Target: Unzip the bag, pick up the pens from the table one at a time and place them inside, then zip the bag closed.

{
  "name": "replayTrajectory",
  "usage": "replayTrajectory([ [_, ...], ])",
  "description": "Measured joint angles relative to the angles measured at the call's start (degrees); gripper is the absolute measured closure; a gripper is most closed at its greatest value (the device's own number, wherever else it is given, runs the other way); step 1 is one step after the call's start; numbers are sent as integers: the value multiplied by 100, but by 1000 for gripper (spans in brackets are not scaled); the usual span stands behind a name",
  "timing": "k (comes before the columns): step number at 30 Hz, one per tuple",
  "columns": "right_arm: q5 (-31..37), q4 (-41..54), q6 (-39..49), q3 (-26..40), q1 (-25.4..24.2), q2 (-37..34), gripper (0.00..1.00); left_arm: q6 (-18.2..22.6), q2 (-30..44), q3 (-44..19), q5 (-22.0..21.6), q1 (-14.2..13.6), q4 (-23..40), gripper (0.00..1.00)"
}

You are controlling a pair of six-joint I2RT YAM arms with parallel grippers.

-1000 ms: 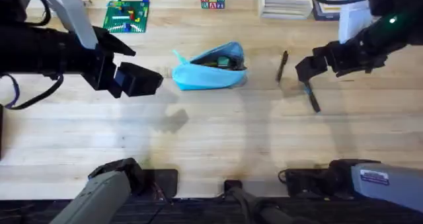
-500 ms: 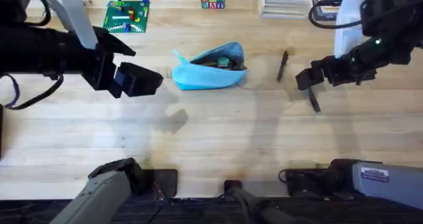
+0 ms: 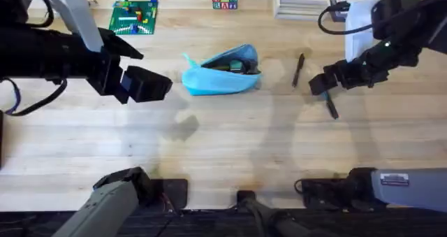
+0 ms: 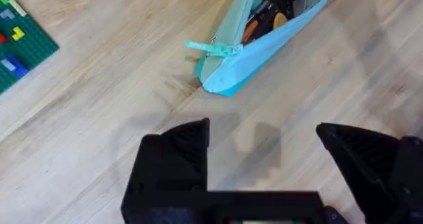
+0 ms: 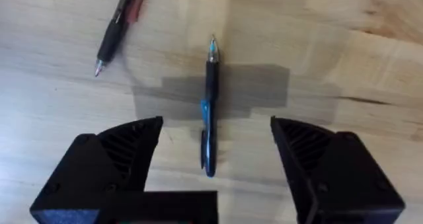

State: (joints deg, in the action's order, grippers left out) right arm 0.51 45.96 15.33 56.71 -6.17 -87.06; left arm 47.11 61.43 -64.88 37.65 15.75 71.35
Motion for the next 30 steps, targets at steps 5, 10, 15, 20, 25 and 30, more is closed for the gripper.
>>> replayTrajectory([
  [5, 0, -202, 15, 0, 0, -238, 6, 1, 0, 0, -1, 0, 0, 5],
  [10, 0, -374, 15, 0, 0, -450, 6, 2, 2, 0, 0, 0, 0, 5],
  [15, 4, -435, 15, 13, 0, -608, 7, 0, 2, 0, 0, 0, 0, 5],
  [20, 11, -427, 17, 50, 0, -658, 34, 0, 2, 0, 0, 0, 0, 5],
  [25, 26, -440, 36, 77, -13, -682, 231, 0, 2, 0, -2, 0, 0, 5],
  [30, 24, -488, 61, 79, -13, -689, 577, 0, 2, 0, -2, 0, 0, 5],
])
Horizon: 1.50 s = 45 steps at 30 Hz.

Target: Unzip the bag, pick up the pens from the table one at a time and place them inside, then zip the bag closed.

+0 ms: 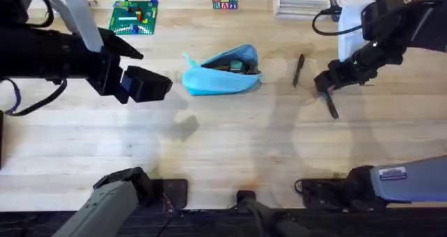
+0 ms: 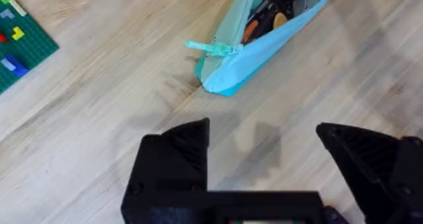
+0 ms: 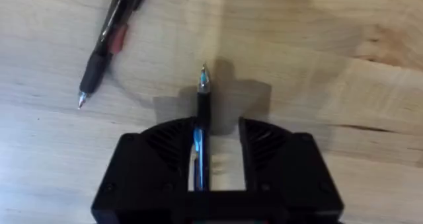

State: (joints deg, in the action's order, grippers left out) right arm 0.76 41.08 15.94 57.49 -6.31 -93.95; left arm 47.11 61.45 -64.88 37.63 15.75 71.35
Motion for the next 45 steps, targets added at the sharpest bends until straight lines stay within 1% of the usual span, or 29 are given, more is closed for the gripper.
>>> replayTrajectory([
  [2, 3, -5, 14, 10, 0, -6, 657, 0, 0, 0, 1, 0, 0, 4],
  [3, 6, -15, 17, 11, 0, -9, 718, 0, 0, 0, 0, 0, 0, 4],
  [4, 9, -25, 33, 11, -2, -9, 803, 0, 0, 0, 0, 0, 0, 4],
  [5, 15, -36, 29, 18, -3, -9, 919, 2, 0, 0, 0, 0, 0, 5],
  [6, 9, -35, 34, 26, -7, -9, 949, 2, -2, 0, 2, 0, 0, 4],
  [7, 6, -35, 37, 31, -9, -9, 959, 0, -2, 0, 0, 0, 0, 4],
  [24, 4, 15, 40, 50, -11, 3, 968, 1, -1, 0, 0, 0, 0, 5],
  [28, -21, 251, 37, 52, -9, 98, 972, 0, 0, 0, 1, 0, 0, 4],
  [36, -22, 264, 37, 75, 36, 964, 970, 0, 0, 0, 0, 0, 0, 4],
  [45, -22, 269, 40, 76, 326, 1785, 970, 0, -2, 0, 0, 0, 0, 5],
])
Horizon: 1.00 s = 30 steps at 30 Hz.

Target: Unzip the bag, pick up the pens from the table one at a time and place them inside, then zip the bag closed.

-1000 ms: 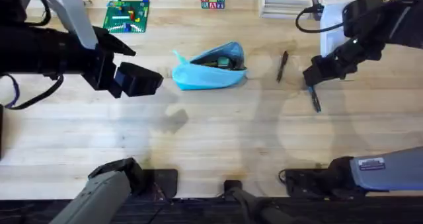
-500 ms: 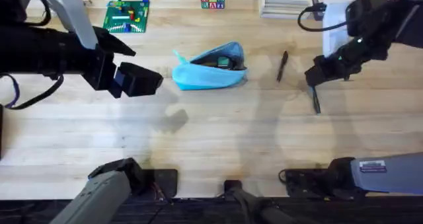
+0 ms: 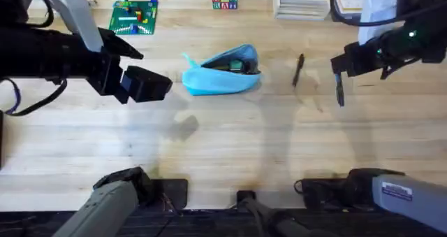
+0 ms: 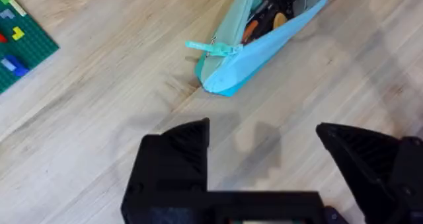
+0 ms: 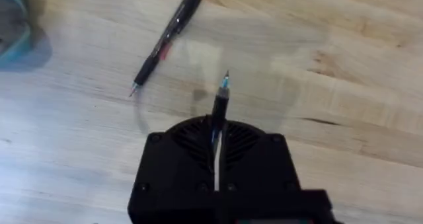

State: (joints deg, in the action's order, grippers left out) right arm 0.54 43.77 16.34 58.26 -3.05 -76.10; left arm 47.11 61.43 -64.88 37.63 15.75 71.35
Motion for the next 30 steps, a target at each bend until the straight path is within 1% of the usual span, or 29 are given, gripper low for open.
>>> replayTrajectory([
  [8, -2, -74, 46, 0, 262, 727, 970, 0, 2, 0, 0, 0, 0, 4],
  [16, 0, -505, 199, 0, 549, 1275, 969, 0, 0, 0, 0, 0, 0, 4],
  [22, -2, -1006, 582, 2, 1001, 1495, 969, 0, 2, 0, 0, 0, 0, 4],
  [30, -2, -1569, 1176, 2, 1758, 1502, 969, 0, 1, 0, 0, 0, 0, 4],
])
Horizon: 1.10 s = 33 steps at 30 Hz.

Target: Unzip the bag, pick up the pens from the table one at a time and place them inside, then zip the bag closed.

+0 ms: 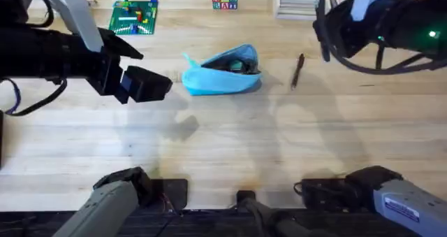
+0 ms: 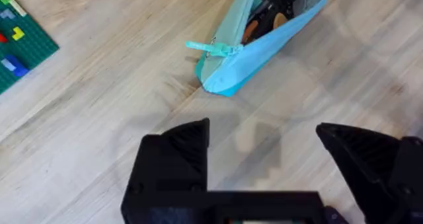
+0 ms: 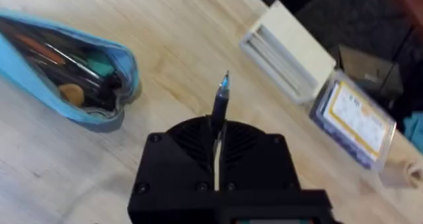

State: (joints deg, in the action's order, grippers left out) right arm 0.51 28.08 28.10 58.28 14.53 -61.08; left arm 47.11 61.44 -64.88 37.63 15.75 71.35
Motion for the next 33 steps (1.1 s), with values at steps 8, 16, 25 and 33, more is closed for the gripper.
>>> replayTrajectory([
  [8, -57, -428, 302, 0, 649, 0, 969, 0, 1, 0, 2, 0, 0, 4],
  [16, -1016, -519, 1033, 0, 969, -21, 969, 1, 1, 0, 0, 0, 0, 4],
  [25, -1958, -570, 1496, 0, 1020, -393, 969, 0, 0, 0, 0, 0, 0, 4],
  [33, -2467, -1265, 1571, 0, 1046, -897, 969, 0, -1, 0, 0, 0, 0, 5],
])
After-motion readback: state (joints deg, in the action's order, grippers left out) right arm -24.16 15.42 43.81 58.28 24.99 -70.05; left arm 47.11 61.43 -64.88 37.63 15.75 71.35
